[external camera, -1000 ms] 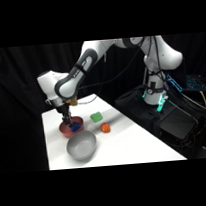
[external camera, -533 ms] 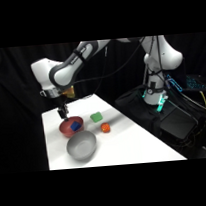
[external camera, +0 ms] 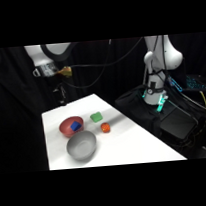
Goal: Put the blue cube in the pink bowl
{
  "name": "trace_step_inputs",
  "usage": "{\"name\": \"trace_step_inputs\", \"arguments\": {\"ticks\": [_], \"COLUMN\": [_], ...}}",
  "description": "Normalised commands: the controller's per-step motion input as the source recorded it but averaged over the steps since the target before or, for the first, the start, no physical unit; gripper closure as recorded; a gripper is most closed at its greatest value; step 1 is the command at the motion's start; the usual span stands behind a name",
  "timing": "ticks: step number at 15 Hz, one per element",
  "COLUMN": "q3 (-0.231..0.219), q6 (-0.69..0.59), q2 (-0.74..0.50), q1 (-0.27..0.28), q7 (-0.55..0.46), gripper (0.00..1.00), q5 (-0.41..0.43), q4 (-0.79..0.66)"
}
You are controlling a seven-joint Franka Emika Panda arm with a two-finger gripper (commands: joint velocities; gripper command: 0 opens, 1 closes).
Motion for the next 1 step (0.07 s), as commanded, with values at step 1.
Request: {"name": "trace_step_inputs", "arguments": {"ticks": [1], "q3": [-0.04], "q6": [-0.26], "q2": [-0.3], "q1": [0.026], "q7": [-0.09], "gripper": [0.0], "q5": [-0.009], "q4": [-0.05]}}
